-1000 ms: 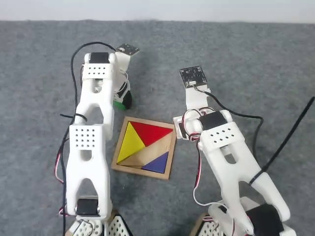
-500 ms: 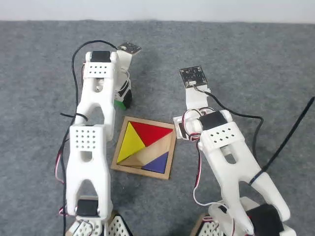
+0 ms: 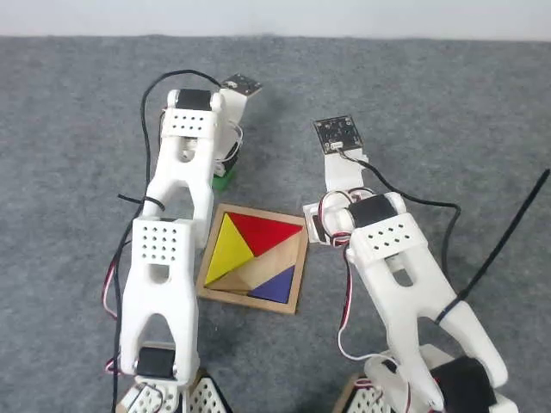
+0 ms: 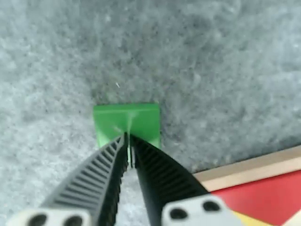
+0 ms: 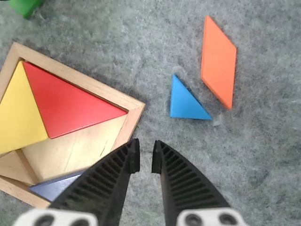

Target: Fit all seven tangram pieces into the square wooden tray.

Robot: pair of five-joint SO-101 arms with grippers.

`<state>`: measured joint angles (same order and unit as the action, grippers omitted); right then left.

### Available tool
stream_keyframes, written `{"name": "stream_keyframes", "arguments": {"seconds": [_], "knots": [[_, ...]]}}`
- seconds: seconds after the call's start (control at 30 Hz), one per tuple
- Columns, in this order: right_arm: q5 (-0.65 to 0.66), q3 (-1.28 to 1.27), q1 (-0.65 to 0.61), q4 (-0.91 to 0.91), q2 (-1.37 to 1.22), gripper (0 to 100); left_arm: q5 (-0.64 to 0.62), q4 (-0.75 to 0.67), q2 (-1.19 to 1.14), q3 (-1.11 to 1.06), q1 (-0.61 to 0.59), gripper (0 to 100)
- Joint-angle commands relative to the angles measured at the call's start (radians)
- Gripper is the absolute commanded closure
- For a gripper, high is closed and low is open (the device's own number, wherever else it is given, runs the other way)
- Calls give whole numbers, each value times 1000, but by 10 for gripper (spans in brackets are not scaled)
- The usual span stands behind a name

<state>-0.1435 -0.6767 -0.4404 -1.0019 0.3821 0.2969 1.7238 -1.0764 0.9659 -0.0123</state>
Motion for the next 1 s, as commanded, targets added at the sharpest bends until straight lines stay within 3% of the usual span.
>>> {"name": "stream_keyframes", "arguments": {"seconds": [0.0, 0.13, 0.6, 0.97], "knots": [[15, 61, 13, -16, 8, 937, -14, 32, -3, -12, -25, 867], [15, 61, 13, -16, 8, 937, -14, 32, -2, -4, -69, 734], [15, 61, 13, -18, 8, 937, -11, 29, -9, -5, -18, 729], [15, 61, 13, -18, 8, 937, -8, 31, -11, -13, -18, 900]]}}
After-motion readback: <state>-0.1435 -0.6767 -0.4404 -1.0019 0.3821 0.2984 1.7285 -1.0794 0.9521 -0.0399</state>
